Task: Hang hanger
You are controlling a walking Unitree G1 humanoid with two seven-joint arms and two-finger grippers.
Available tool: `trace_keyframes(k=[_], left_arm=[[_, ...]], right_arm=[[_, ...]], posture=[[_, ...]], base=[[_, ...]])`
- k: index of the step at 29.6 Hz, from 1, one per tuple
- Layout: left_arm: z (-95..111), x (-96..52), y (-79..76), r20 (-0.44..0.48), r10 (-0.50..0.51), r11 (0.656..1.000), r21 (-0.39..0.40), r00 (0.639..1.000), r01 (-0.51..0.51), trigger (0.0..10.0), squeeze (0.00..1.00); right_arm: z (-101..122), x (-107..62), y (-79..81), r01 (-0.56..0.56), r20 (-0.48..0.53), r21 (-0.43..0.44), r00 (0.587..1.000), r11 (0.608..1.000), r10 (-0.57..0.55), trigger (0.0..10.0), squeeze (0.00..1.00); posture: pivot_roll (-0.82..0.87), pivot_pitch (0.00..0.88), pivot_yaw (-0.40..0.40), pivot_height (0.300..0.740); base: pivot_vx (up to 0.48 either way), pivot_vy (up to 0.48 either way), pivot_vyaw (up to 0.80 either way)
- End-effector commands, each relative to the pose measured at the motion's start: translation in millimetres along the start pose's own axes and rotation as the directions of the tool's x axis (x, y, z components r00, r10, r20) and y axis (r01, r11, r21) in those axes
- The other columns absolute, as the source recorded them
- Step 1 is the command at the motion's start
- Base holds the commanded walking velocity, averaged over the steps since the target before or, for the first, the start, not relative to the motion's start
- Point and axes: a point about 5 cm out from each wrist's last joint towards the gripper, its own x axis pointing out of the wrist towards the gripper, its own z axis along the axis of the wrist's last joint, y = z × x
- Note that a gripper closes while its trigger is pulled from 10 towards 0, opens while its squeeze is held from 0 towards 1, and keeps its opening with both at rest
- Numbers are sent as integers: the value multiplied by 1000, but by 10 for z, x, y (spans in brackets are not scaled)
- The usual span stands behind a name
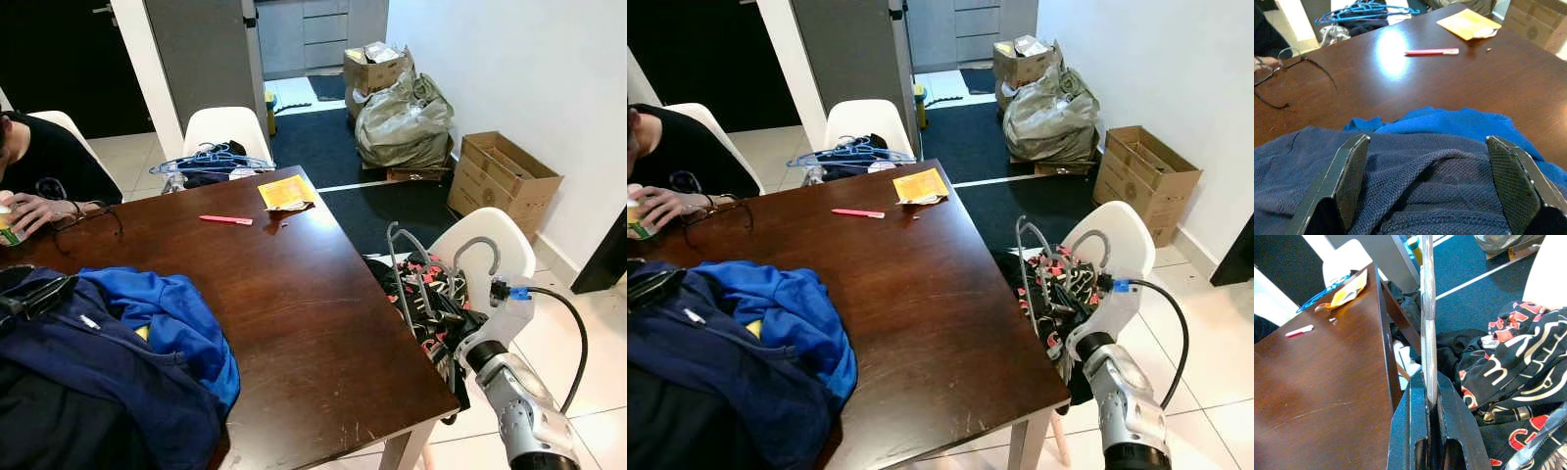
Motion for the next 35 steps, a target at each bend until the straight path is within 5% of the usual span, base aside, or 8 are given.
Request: trace_keyframes(k=[1, 7, 8, 10, 28, 31, 33, 35], left_arm=[[-79, 0, -2, -42, 4, 1000, -2, 999, -5, 10000, 0], [-91, 15, -9, -57, -11, 1000, 3, 998, 11, 10000, 0], [-89, 21, -8, -58, -13, 1000, 6, 998, 13, 2196, 0], [-77, 30, -10, -60, -18, 1000, 14, 998, 19, 0, 0], [97, 87, -68, -30, -59, 995, 73, 998, 61, 0, 0], [793, 135, -311, 247, -144, 985, 130, 958, 114, 0, 0], [793, 135, -311, 247, -144, 985, 130, 958, 114, 0, 0], [1305, 82, -531, 438, -216, 972, 176, 873, 153, 0, 0]], right_arm=[[-22, -1, 33, -14, -10, 9, 1000, 1000, 14, 10000, 0], [-21, 0, 38, -14, -9, 11, 1000, 1000, 14, 10000, 0], [-20, 0, 38, -13, -9, 11, 1000, 1000, 14, 10000, 0], [-19, 1, 39, -12, -8, 10, 1000, 1000, 12, 10000, 0], [-23, 11, 29, -9, -11, 9, 1000, 1000, 9, 10000, 0], [-18, 12, 21, -10, -13, 7, 1000, 1000, 10, 10000, 0], [-18, 12, 21, -10, -13, 7, 1000, 1000, 10, 10000, 0], [-16, 14, 18, -11, -14, 5, 1000, 1000, 11, 10000, 0]], posture=[[-7, 26, 38, 740], [-6, 30, 39, 740], [-6, 29, 39, 740], [-7, 32, 41, 740], [-10, 20, 42, 740], [-13, 22, 30, 740], [-13, 22, 30, 740], [-13, 21, 28, 740]], base=[[0, 0, 0], [0, 0, 0], [0, 0, 0], [0, 0, 0], [0, 0, 0], [0, 0, 0], [0, 0, 0], [0, 0, 0]])
